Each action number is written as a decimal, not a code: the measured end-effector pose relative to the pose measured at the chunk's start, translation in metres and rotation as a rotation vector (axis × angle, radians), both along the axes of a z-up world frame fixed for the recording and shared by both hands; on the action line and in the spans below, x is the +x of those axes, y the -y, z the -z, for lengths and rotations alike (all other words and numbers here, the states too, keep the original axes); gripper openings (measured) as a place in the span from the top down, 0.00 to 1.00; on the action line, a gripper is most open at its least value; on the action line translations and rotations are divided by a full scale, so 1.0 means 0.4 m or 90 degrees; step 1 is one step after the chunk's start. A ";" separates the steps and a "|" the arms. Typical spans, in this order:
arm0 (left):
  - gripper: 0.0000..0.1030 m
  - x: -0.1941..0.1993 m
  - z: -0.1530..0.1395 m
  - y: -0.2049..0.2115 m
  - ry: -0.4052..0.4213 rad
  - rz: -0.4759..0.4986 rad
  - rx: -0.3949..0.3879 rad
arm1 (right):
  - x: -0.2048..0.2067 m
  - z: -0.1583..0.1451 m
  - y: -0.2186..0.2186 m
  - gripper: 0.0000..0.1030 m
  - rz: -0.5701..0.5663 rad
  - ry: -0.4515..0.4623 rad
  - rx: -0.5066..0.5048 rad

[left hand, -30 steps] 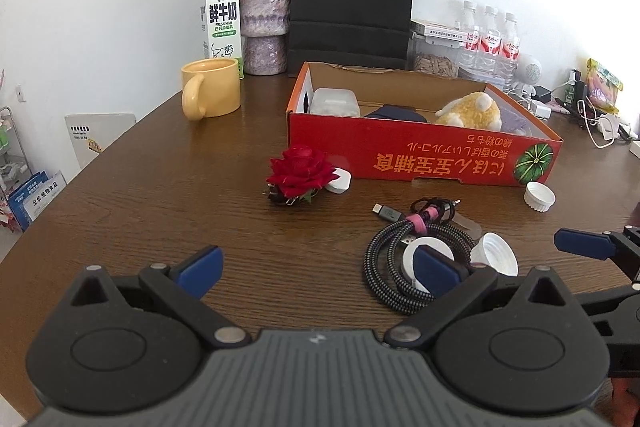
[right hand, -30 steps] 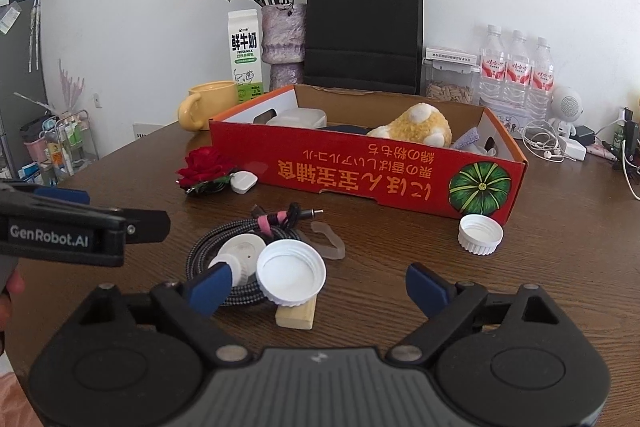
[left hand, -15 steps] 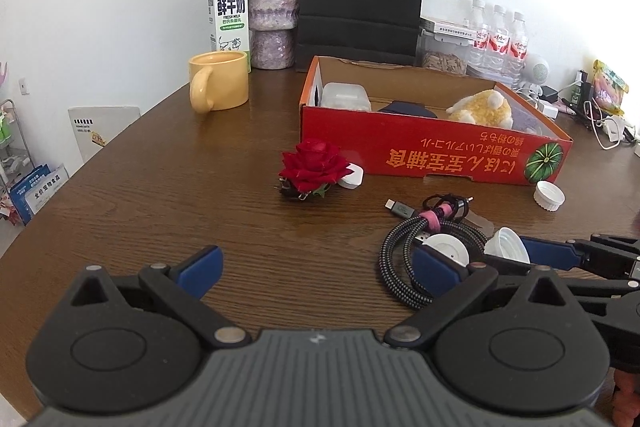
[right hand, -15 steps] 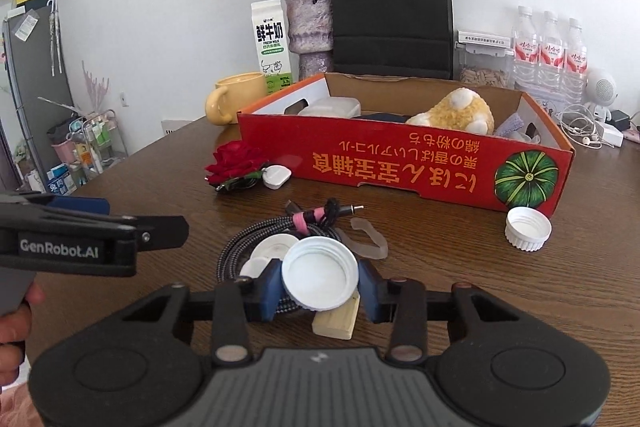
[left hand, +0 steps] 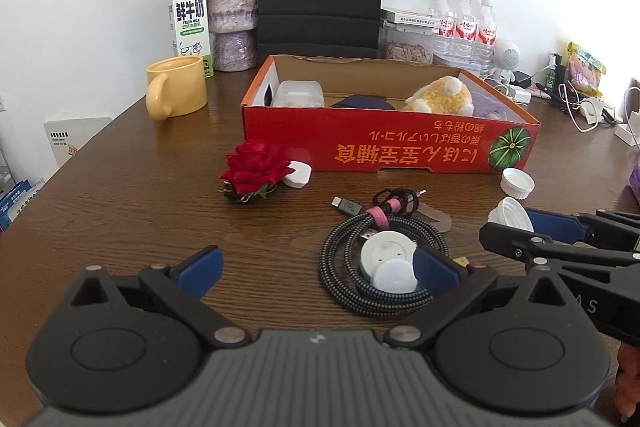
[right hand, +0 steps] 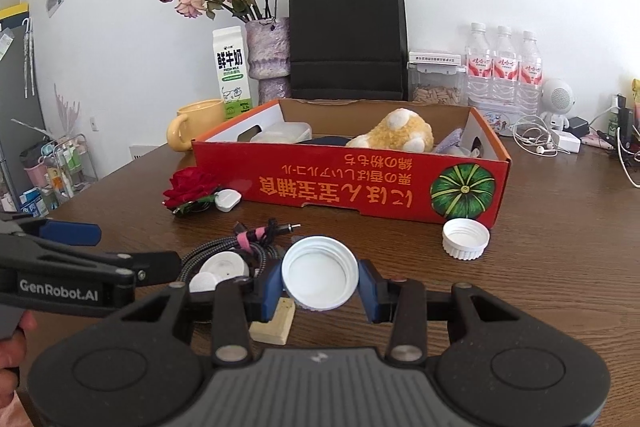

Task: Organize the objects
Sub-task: 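Grasp a white bottle cap with the right gripper while the left gripper grasps another white cap, then carry both white caps over the cardboard box, then open both grippers to drop the caps into the box, then withdraw both grippers from the box toward the rose and remaining cap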

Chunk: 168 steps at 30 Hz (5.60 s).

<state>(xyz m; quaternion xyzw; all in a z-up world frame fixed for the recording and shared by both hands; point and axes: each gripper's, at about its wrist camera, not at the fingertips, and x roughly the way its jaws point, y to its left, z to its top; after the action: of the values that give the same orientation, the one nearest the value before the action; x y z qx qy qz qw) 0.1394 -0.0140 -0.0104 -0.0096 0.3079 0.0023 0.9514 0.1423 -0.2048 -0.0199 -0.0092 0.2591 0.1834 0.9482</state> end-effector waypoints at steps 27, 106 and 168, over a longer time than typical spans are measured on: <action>0.74 0.006 0.023 0.090 -0.012 0.071 0.022 | -0.011 0.020 0.015 0.62 0.015 0.030 -0.022; 0.00 0.498 -0.095 0.015 0.110 0.019 0.003 | 0.456 -0.062 -0.102 0.04 0.033 0.125 -0.066; 0.00 0.007 -0.012 -0.177 0.018 -0.085 0.013 | -0.025 0.005 0.076 0.00 0.081 0.015 -0.047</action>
<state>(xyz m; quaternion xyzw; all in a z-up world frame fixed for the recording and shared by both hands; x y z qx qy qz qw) 0.1422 0.0570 -0.0054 -0.0207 0.2930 0.0689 0.9534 0.1323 -0.2352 -0.0218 -0.0297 0.2546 0.1132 0.9599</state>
